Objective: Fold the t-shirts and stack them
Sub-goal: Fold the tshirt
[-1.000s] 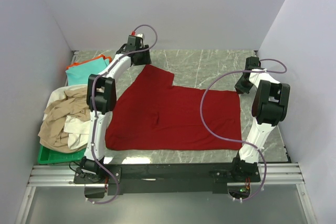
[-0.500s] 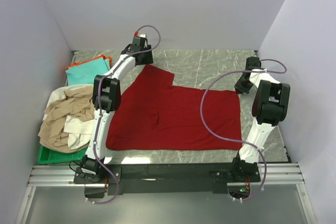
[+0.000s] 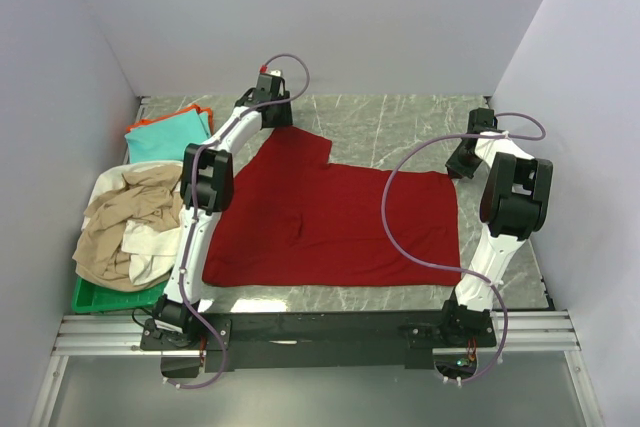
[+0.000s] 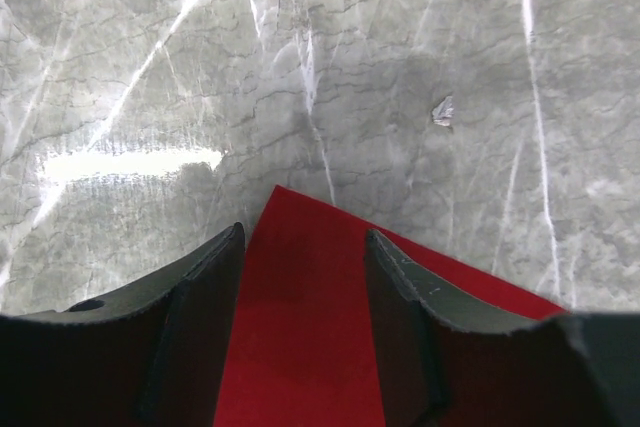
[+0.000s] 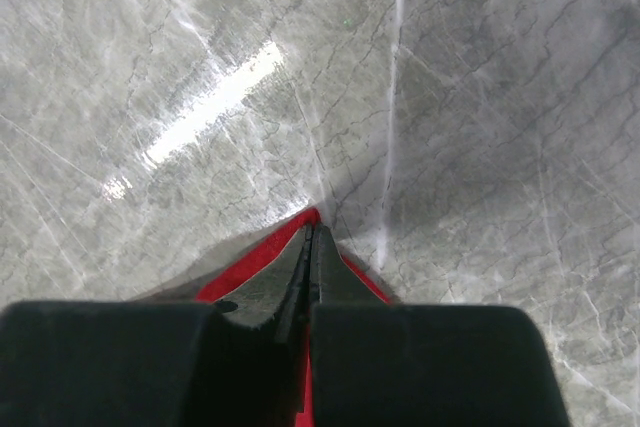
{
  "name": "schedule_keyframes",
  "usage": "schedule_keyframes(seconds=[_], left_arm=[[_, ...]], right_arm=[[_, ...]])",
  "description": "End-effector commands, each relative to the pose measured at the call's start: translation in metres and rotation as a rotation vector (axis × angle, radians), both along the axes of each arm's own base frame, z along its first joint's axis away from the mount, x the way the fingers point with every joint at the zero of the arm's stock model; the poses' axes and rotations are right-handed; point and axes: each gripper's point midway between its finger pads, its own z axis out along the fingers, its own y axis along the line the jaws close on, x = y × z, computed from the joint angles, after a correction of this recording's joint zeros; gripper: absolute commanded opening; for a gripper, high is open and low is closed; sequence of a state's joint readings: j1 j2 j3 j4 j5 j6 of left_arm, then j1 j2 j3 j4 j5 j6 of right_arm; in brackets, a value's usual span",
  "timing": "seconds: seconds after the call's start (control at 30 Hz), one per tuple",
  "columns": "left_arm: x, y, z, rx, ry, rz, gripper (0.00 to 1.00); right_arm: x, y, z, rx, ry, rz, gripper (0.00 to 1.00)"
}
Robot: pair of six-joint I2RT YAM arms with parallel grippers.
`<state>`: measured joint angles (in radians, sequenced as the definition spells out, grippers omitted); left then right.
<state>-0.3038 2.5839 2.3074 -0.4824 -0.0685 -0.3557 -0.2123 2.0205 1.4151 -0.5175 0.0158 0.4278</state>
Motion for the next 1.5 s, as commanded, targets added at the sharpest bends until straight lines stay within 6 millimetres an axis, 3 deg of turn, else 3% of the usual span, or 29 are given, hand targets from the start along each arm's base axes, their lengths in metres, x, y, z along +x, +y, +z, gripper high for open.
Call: schedule_keyframes(seconds=[0.0,0.17,0.67,0.8,1.1,1.3,1.47], left_arm=[[0.011,-0.006,0.010,0.005,-0.048,-0.014,0.57],[0.011,-0.005,0.004,0.007,-0.041,-0.017,0.54],[0.011,-0.008,0.007,-0.004,-0.068,-0.045,0.00],[0.012,-0.008,0.015,-0.009,-0.094,-0.039,0.00],[0.023,-0.017,0.068,-0.066,-0.234,-0.064,0.00],[0.037,-0.022,0.093,-0.069,-0.317,-0.097,0.00],[0.049,-0.017,0.126,-0.063,-0.412,-0.102,0.00]], right_arm=[[0.001,-0.001,0.001,0.003,-0.004,0.003,0.00],[0.001,-0.001,0.001,0.004,-0.005,0.005,0.00],[0.002,0.000,0.002,0.009,-0.006,0.005,0.00],[0.002,0.003,0.009,0.021,-0.019,0.006,0.00],[0.013,-0.001,0.048,-0.004,-0.093,0.002,0.00],[0.028,-0.005,0.055,-0.005,-0.104,-0.002,0.00],[0.049,-0.008,0.068,-0.004,-0.130,0.001,0.00]])
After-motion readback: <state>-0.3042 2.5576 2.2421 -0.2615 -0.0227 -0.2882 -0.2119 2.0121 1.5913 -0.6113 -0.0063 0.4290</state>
